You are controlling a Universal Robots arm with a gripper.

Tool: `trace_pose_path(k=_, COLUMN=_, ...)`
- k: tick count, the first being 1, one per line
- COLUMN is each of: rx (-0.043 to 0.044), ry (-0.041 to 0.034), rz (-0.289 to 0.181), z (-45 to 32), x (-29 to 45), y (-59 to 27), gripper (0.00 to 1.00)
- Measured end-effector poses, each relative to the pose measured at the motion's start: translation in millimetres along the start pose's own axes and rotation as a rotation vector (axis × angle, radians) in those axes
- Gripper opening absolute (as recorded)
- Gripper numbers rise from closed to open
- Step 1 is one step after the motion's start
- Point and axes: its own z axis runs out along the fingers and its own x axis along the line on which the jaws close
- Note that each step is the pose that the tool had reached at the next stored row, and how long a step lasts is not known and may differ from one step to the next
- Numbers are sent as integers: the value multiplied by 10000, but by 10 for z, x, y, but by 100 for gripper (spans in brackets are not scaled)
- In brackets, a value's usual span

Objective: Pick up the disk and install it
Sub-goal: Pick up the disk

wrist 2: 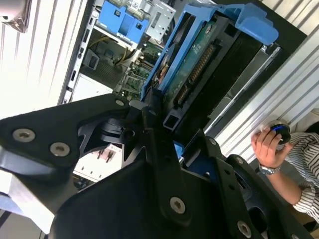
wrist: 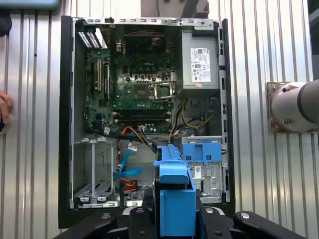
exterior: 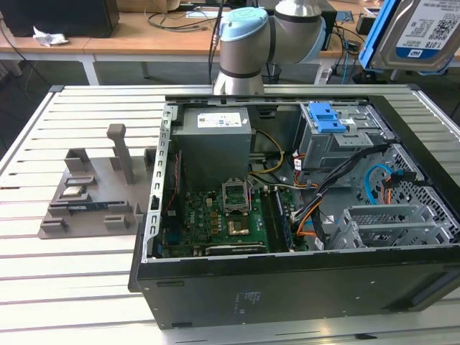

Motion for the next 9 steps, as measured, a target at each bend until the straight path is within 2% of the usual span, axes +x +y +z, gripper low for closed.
trace_pose_path(k=6, rx=0, ry=-1, rz=0, z=105, x=228, y=-21, gripper=36)
trace_pose_path(k=7, rx=-2, ry=-3, rz=-1, z=149, x=308, y=-30, gripper=36)
trace_pose_path(k=9, rx=-3, ry=-1, rz=0, z=186, x=358, y=-37, gripper=36)
